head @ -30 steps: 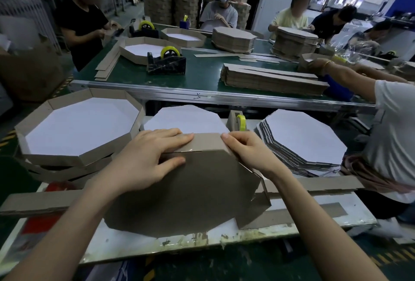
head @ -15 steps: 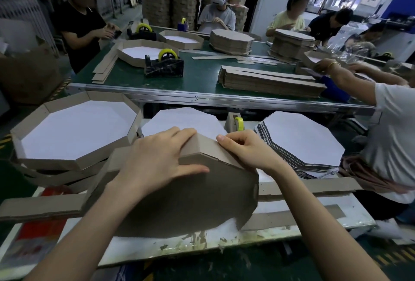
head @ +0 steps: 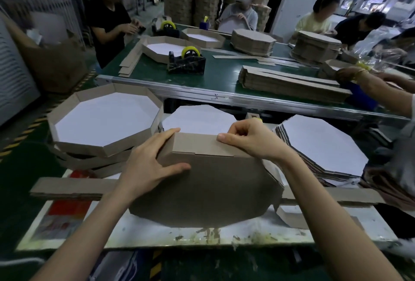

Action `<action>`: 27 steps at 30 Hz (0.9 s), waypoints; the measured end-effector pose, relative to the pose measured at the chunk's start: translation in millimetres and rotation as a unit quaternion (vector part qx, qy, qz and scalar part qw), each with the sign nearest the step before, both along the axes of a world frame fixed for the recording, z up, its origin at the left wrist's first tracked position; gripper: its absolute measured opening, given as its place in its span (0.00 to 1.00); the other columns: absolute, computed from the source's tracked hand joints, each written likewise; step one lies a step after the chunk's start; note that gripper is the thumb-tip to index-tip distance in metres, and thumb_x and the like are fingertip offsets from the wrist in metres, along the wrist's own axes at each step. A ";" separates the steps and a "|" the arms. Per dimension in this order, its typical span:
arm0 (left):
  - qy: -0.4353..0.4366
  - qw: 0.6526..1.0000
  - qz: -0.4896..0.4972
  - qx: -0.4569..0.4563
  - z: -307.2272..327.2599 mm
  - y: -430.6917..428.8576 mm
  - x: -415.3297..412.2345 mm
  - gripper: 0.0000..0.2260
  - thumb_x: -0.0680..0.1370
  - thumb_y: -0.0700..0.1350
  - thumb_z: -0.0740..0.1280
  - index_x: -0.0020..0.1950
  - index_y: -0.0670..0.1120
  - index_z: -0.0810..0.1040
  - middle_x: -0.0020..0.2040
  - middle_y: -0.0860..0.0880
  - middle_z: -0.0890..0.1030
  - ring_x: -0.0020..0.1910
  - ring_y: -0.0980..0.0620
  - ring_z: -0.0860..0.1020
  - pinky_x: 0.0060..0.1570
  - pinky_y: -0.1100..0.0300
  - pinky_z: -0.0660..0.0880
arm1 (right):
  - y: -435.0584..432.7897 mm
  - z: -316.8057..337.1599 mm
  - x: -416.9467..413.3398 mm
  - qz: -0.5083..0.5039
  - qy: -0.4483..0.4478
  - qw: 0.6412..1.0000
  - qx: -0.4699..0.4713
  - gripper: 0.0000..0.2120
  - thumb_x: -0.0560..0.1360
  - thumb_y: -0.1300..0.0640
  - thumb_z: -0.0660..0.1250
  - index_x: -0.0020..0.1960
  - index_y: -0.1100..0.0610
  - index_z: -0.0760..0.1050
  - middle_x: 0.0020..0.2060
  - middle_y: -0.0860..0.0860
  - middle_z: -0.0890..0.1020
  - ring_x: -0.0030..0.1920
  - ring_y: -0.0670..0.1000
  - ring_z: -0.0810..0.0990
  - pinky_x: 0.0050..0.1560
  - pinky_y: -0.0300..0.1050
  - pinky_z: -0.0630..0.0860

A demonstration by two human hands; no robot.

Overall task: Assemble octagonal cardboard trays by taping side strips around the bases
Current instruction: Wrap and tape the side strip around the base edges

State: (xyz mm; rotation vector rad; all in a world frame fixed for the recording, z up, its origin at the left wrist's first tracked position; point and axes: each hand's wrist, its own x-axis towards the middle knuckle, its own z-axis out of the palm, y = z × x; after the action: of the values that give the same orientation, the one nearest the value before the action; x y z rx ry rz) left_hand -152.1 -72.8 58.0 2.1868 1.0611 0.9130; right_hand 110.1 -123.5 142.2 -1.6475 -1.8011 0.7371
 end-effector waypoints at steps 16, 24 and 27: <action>0.060 0.970 -0.139 0.191 40.8 -21.4 37.4 0.17 0.77 0.60 0.61 0.63 0.59 0.78 0.66 0.52 0.77 0.61 0.49 0.76 0.58 0.50 0.72 | -14.5 -4.3 18.9 -0.009 0.026 1.000 -0.016 0.20 0.80 0.44 0.64 0.37 0.57 0.79 0.28 0.47 0.76 0.30 0.43 0.73 0.31 0.31 0.67; 0.026 0.980 -0.143 0.133 46.1 -16.5 41.9 0.15 0.75 0.60 0.62 0.59 0.61 0.79 0.62 0.59 0.76 0.59 0.57 0.73 0.56 0.53 0.72 | 59.3 -70.7 106.6 -0.351 0.133 0.920 -0.115 0.09 0.80 0.60 0.61 0.47 0.63 0.76 0.40 0.55 0.75 0.41 0.53 0.75 0.36 0.45 0.81; 0.025 0.984 -0.146 0.098 48.3 -11.2 43.3 0.14 0.74 0.62 0.63 0.58 0.64 0.79 0.62 0.65 0.74 0.61 0.62 0.72 0.60 0.57 0.71 | 81.3 -104.3 138.2 -0.390 0.105 0.895 -0.188 0.06 0.78 0.62 0.58 0.50 0.63 0.72 0.41 0.56 0.74 0.39 0.55 0.76 0.38 0.51 0.79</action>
State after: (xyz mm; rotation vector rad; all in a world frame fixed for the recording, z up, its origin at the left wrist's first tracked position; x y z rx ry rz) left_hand -108.8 -84.0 106.3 2.4565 0.6686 0.8610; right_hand 248.3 -42.2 37.9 -2.2111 -0.7378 0.8536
